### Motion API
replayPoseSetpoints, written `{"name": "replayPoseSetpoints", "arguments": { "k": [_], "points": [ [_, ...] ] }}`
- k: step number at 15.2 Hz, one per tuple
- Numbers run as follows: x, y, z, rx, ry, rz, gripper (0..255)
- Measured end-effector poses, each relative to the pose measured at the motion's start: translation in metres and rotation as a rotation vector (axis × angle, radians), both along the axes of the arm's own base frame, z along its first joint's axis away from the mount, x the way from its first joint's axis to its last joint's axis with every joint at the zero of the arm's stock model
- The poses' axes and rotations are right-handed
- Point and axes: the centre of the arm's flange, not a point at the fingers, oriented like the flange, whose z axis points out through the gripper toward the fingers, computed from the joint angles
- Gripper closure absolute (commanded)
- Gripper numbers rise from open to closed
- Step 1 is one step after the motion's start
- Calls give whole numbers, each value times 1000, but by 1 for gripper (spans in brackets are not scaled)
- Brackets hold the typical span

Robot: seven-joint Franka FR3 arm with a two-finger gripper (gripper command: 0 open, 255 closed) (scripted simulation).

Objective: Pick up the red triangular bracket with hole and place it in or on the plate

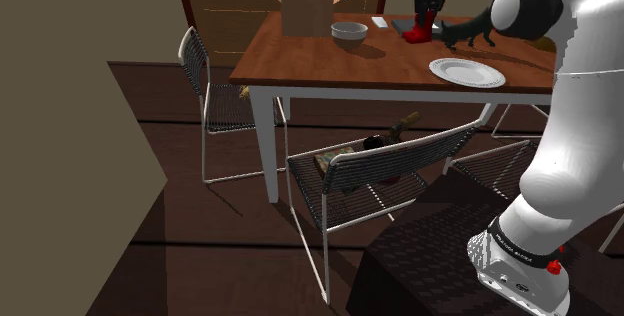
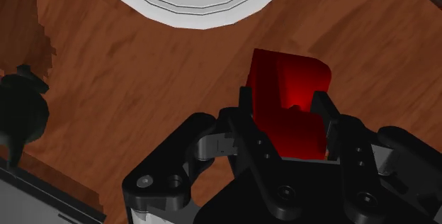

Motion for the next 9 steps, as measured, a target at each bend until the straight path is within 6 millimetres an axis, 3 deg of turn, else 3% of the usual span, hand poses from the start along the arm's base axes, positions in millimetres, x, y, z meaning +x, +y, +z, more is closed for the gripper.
{"name": "replayPoseSetpoints", "arguments": {
  "k": [9],
  "points": [
    [-109,-36,9,0,0,-1,255]
  ]
}}
